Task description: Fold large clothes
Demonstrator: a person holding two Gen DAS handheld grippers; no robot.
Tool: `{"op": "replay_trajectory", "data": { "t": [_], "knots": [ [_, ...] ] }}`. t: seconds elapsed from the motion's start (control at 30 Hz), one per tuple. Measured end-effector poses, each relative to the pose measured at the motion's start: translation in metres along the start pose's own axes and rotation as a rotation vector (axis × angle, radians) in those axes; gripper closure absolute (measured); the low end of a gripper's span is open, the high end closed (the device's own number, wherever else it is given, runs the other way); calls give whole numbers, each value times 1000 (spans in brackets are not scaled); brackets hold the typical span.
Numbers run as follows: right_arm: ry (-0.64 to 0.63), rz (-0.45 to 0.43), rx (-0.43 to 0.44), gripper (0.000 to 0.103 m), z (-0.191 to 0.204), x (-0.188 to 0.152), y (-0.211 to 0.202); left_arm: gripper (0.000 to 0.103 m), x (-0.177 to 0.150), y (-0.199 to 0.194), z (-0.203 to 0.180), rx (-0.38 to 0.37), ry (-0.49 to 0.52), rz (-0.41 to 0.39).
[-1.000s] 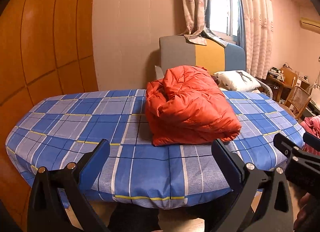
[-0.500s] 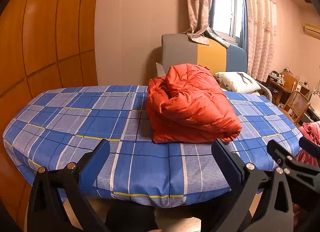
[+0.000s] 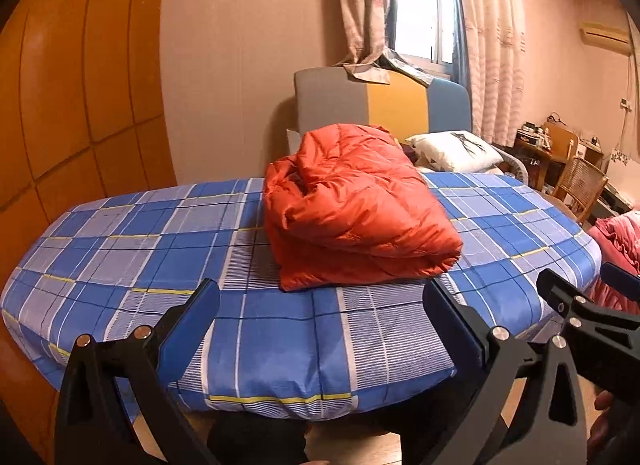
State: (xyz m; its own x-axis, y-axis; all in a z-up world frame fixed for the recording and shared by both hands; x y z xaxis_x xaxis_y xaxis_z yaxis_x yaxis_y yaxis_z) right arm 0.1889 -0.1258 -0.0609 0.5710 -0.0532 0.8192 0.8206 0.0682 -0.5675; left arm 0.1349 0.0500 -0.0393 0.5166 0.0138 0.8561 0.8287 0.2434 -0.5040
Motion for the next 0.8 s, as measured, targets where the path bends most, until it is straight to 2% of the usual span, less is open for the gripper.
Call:
{"op": "replay_trajectory", "data": {
  "t": [0.27,0.6,0.8],
  "knots": [
    [10,-1,-9,3,-8,-1,-1,2,2,-2,-17,-28,31,-7],
    [6,5,-10,3,-7,-3,2,2,3,-5,-16,-9,33,-28],
    [9,5,-13,3,-8,-4,2,2,1,1,-14,-21,16,6]
  ]
}}
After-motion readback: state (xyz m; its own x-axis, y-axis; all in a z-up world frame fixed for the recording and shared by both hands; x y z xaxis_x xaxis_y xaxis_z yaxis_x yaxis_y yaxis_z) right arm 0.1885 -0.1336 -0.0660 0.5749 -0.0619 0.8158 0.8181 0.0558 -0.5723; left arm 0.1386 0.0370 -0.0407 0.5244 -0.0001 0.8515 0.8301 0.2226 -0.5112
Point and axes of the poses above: each gripper's, at about its wrist camera, not at the fingertips, and y roughly the way its jaws point, z to its left, x to its top, the point moved 9 cm from there along y, roughly the way its jaws point, and after that the axes turned 14 degrees about x, right-handed, at the moved point
